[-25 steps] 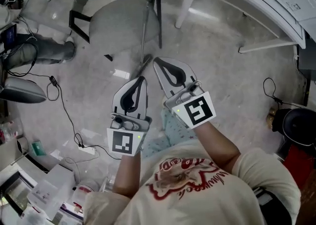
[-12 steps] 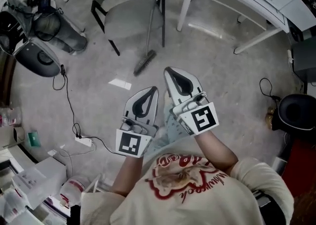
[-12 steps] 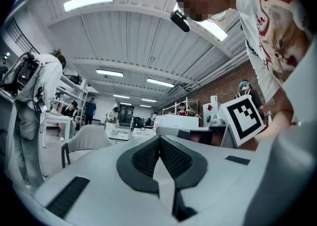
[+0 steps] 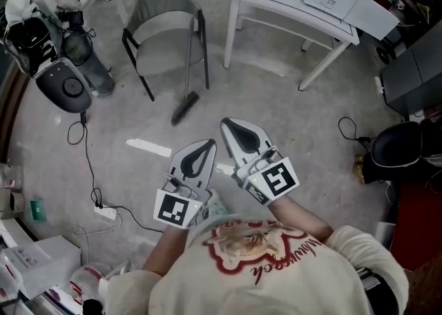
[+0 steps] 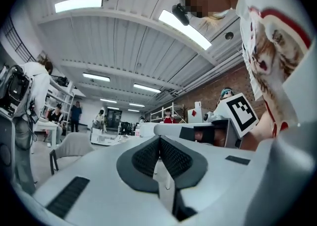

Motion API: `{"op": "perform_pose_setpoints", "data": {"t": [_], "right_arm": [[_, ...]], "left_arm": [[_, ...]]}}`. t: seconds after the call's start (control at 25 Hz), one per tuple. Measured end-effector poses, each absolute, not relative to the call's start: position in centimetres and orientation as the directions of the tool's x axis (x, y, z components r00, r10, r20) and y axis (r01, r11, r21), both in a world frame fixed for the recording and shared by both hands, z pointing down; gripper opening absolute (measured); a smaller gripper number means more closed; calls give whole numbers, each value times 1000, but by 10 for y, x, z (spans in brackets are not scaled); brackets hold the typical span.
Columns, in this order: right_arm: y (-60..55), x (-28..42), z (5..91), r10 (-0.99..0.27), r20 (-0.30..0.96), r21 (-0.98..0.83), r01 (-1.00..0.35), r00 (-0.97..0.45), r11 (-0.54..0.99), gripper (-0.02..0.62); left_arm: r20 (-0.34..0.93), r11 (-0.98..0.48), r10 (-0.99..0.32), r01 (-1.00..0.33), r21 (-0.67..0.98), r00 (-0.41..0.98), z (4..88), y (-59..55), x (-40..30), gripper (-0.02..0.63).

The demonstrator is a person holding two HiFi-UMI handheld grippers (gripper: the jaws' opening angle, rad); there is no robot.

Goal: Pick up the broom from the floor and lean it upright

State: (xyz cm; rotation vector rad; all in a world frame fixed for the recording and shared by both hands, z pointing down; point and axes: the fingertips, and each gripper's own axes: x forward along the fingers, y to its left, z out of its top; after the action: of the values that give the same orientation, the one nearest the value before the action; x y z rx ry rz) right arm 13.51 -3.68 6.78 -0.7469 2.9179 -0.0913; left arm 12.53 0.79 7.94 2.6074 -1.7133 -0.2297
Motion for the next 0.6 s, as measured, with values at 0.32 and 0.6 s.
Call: {"op": "perform_pose_setpoints", "data": {"t": [0.32,0.6], "right_arm": [[39,249,44,-470,-184,-10,-476,-863,879,25],[106,299,58,-405,-154,12,-411,-901,911,25]], "left_arm": [[-127,-361,-928,-930,65,351,79,66,223,21],[-95,-361,-931,-928,88,353,81,131,301,21]]}}
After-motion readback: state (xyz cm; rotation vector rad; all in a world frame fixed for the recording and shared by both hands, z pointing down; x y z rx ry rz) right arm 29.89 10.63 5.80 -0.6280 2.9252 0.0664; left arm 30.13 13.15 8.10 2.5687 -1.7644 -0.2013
